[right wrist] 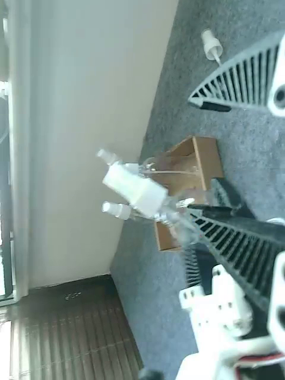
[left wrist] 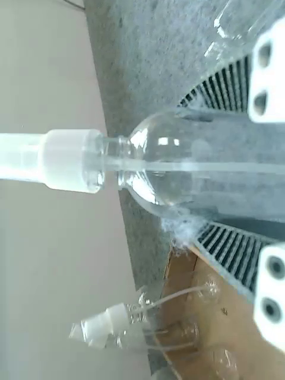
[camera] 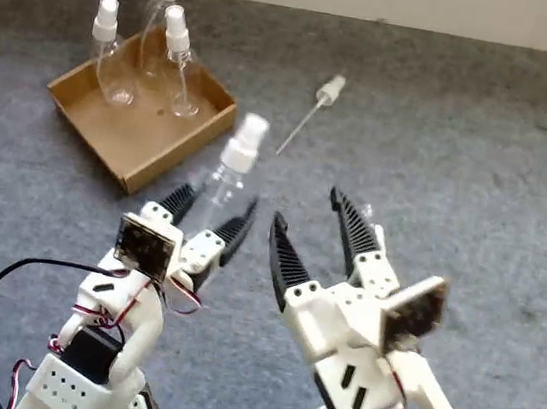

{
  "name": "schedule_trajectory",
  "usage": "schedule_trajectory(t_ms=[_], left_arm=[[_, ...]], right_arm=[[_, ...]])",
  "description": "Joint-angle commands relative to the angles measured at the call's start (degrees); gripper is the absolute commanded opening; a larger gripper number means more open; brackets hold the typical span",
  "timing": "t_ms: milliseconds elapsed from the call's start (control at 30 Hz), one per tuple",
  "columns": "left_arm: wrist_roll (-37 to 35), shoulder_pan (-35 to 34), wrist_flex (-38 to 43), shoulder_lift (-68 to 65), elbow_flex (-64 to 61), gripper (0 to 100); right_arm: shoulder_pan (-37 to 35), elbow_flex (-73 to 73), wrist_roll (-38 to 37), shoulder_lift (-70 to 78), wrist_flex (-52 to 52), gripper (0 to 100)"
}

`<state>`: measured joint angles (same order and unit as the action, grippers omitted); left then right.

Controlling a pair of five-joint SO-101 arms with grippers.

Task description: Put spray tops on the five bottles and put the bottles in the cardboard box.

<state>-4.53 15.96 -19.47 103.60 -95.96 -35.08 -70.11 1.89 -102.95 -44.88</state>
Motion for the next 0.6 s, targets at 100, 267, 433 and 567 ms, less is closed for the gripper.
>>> schedule_trajectory(t_ms=[100, 267, 433, 567], left_arm=[[-0.4, -2.5, 2.2, 1.2, -1.1, 3], [-0.2, -2.9, 1.9, 1.0, -1.1, 3], [-0.1, -2.9, 0.5, 1.0, -1.1, 3], [0.0, -3.0, 0.5, 1.0, -0.6, 3]], right_arm=[[-0.6, -16.4, -0.6, -1.7, 7.5, 22.8], [-0.6, -23.4, -0.4, -2.3, 11.5, 22.8], [-0.6, -26.9, -0.4, -2.3, 11.6, 22.8], [-0.6, -28.1, -0.4, -2.3, 12.6, 21.5]])
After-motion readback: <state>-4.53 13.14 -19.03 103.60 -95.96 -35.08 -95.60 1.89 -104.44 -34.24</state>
